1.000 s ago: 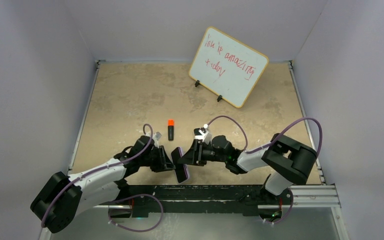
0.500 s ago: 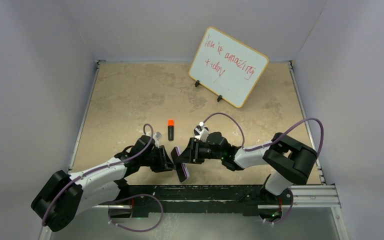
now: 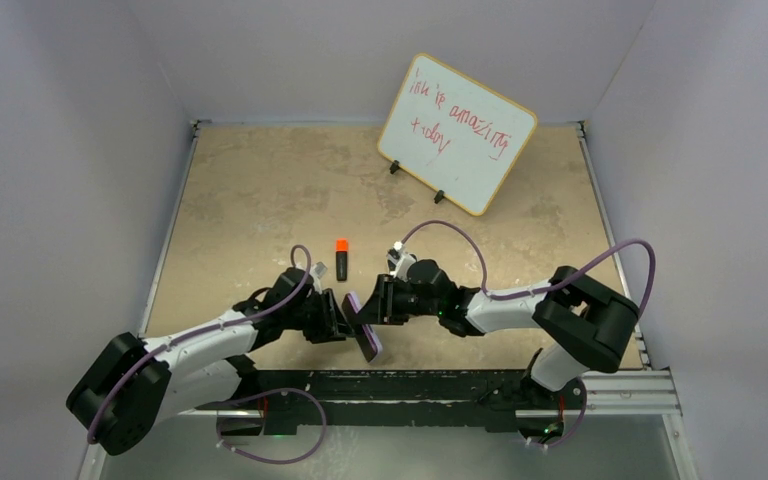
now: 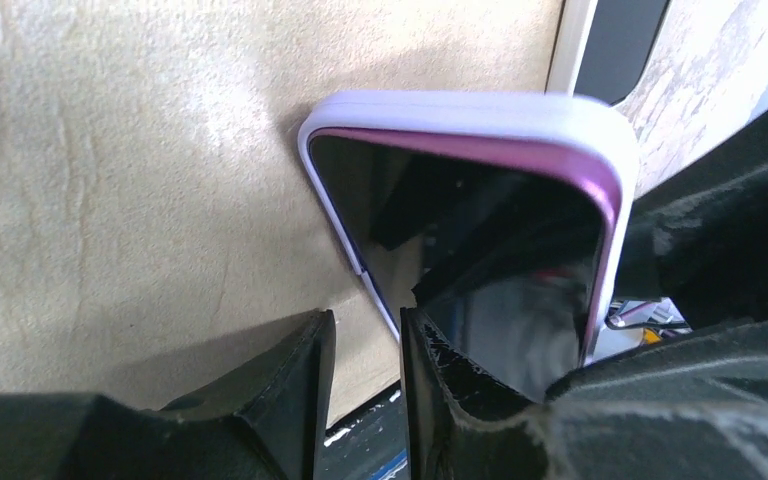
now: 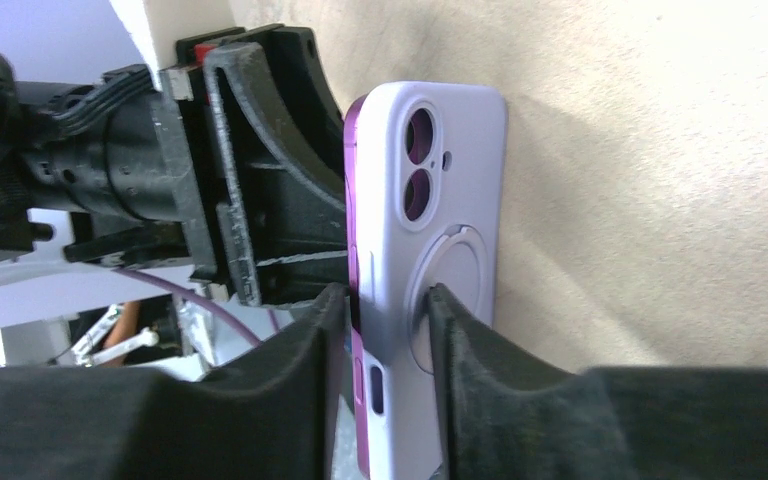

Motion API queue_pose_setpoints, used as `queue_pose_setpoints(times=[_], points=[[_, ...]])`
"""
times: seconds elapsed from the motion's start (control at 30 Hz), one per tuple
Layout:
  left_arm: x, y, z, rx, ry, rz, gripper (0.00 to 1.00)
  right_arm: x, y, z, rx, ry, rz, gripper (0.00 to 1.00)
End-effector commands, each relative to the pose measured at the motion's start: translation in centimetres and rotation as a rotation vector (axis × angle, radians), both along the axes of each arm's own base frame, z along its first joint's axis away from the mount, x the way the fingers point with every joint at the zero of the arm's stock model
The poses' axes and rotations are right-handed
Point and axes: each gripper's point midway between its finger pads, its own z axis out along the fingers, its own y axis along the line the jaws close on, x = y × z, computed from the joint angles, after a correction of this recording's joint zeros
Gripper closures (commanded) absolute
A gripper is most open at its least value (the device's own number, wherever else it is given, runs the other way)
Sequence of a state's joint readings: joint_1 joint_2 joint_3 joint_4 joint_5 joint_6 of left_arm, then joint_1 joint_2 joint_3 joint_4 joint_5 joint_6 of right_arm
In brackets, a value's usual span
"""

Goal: Put the phone into the phone case

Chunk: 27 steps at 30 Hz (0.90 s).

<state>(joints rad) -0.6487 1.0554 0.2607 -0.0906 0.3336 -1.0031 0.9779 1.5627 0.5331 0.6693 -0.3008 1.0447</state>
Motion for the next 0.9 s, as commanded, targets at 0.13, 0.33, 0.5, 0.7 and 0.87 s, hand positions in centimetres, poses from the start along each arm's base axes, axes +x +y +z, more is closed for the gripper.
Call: queue_pose_setpoints(times=[0.13, 0.33, 0.5, 0.7, 0.87], points=[[1.6, -0.5, 0.6, 0.01, -0.062, 0.0, 0.66, 0.9, -0.2, 0.2, -0.054, -0.059, -0.024, 0.54], [1.5, -0.5, 0.4, 0.015, -0.06, -0.003, 0.66, 0.9, -0.7, -0.5, -0.085, -0.054, -0.039, 0.85], [1.4, -0.4, 0.2, 0.017, -0.055, -0.003, 0.66, 1.0, -0.7, -0.5, -0.094, -0.062, -0.042, 1.0], [1.5, -0.7, 1.1, -0.01, -0.082, -0.019, 0.65, 1.5, -0.8, 0.1, -0.1, -0.08, -0.06, 0.78], [2.6, -1.3, 4.3, -0.051, -0.191, -0.048, 0.52, 1.6, -1.6, 1.8, -0.09, -0.109, -0.092, 1.0]])
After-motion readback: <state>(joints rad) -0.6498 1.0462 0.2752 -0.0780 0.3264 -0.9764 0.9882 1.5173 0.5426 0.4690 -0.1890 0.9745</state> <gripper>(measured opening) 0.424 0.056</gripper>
